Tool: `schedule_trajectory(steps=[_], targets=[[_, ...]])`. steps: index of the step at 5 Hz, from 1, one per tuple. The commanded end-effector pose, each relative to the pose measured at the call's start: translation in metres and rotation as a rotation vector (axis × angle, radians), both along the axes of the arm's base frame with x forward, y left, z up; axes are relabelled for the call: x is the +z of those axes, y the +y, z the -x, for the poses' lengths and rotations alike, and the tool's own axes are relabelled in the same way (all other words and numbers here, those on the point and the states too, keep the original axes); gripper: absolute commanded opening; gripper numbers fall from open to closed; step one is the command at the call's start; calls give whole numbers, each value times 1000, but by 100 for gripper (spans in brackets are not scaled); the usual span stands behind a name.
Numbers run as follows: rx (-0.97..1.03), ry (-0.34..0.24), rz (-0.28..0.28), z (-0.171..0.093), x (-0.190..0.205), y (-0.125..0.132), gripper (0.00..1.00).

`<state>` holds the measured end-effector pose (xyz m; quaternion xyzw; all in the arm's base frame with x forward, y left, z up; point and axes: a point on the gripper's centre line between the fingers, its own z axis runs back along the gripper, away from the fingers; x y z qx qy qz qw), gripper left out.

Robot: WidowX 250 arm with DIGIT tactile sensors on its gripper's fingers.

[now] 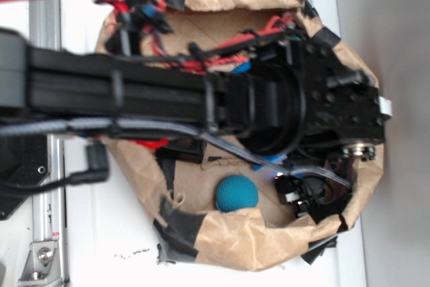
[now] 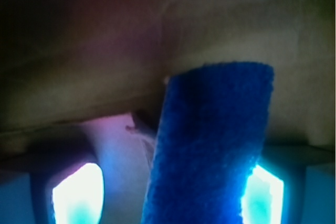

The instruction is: Grab the blue sponge.

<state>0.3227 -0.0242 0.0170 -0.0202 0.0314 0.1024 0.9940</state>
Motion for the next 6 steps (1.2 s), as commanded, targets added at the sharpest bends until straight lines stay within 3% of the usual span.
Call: schedule_trajectory(steps=[1,2,3,4,6], targets=[[-20,-58,-45,12,-5,2,0],[-52,-168,-26,24,43,18,0],[-63,-270,-47,39,90,27,0],[-102,-288,-39,45,140,32,0],[-72,-251,-143,62,186,33,0]])
